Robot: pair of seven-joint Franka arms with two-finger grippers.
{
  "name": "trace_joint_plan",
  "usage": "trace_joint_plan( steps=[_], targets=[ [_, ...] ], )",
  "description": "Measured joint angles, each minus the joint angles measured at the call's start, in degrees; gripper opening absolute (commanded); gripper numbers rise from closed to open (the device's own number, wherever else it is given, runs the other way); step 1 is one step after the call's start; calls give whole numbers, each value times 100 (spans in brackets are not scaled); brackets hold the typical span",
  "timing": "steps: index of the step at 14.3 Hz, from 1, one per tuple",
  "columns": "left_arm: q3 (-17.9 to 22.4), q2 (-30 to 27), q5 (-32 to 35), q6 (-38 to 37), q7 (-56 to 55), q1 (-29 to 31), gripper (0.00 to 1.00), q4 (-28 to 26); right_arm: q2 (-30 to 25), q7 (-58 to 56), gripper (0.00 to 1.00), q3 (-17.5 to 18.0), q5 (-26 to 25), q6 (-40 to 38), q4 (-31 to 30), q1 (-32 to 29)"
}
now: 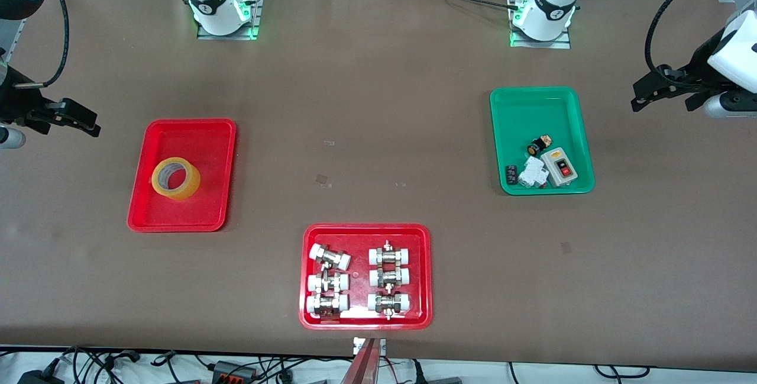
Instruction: Left arm passes tape to right arm into tray
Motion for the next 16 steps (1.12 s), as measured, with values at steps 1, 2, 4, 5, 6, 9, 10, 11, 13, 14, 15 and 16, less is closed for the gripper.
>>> trace_joint_plan(
  steps=[1,2,4,5,6,9,10,11,13,14,15,16],
  targets=[
    [1,0,0,0,0,0,100,0,0,0,100,0,0,-12,0,1],
    [1,0,0,0,0,0,100,0,0,0,100,0,0,-22,0,1],
    [1,0,0,0,1,0,100,0,-1,0,100,0,0,-27,0,2],
    [1,0,0,0,1,0,100,0,-2,0,100,0,0,-27,0,0],
    [2,1,0,0,1,0,100,0,-2,0,100,17,0,-27,0,-15],
    [4,3,0,0,1,1,100,0,-9,0,100,220,0,-27,0,-170],
    [4,3,0,0,1,1,100,0,-20,0,100,248,0,-26,0,-201],
    [4,3,0,0,2,1,100,0,-38,0,100,260,0,-26,0,-225],
    [4,3,0,0,2,1,100,0,-68,0,100,268,0,-27,0,-245],
    [4,3,0,0,2,0,100,0,-71,0,100,272,0,-29,0,-245],
    [4,3,0,0,2,1,100,0,-71,0,100,277,0,-43,-1,-245],
    [4,3,0,0,3,1,100,0,-71,0,100,280,0,-72,-2,-245]
  ],
)
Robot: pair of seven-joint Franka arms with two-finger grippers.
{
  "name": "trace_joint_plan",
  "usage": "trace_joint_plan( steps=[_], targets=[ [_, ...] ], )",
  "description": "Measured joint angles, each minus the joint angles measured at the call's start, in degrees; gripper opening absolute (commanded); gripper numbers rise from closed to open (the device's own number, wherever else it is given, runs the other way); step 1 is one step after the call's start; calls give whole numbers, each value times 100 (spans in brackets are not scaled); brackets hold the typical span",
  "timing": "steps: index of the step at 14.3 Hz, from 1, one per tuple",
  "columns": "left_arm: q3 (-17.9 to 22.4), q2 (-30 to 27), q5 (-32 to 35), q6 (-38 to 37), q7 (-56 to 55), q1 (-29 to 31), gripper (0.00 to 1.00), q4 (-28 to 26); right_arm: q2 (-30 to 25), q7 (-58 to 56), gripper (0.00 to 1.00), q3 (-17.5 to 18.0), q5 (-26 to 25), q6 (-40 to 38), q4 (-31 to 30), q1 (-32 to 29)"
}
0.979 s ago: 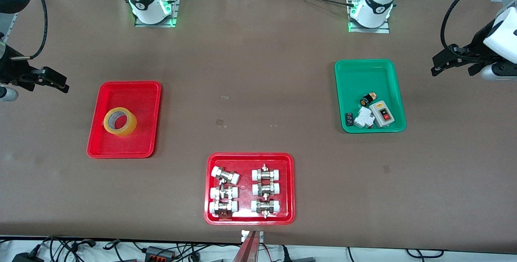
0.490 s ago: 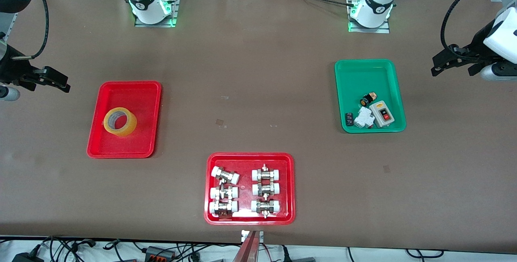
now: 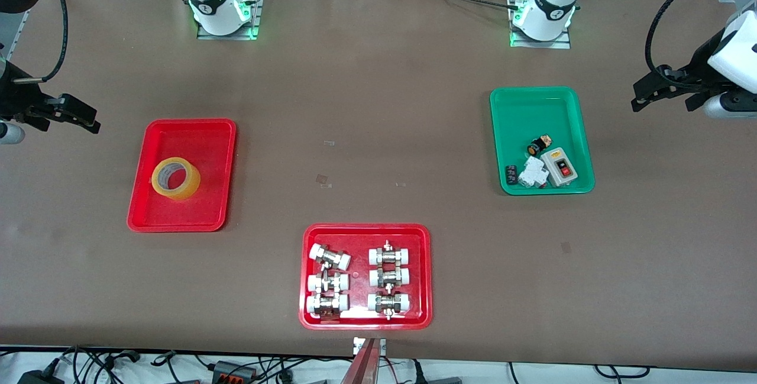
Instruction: Left arm passes tape to right arm into tray
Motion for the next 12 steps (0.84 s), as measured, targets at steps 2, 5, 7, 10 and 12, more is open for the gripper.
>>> trace_joint_plan(
  steps=[2,5,7,10,12],
  targets=[
    [0,0,0,-2,0,0,100,0,0,0,100,7,0,-18,-1,0],
    [4,1,0,-13,0,5,100,0,-18,0,100,18,0,-19,-1,0],
    [8,2,0,-15,0,23,100,0,-56,-4,100,19,0,-39,-2,0],
    [8,2,0,-15,1,35,100,0,-86,-89,100,22,0,-120,-3,0],
    [8,2,0,-18,2,35,100,0,-98,-113,100,22,0,-130,-4,0]
  ],
)
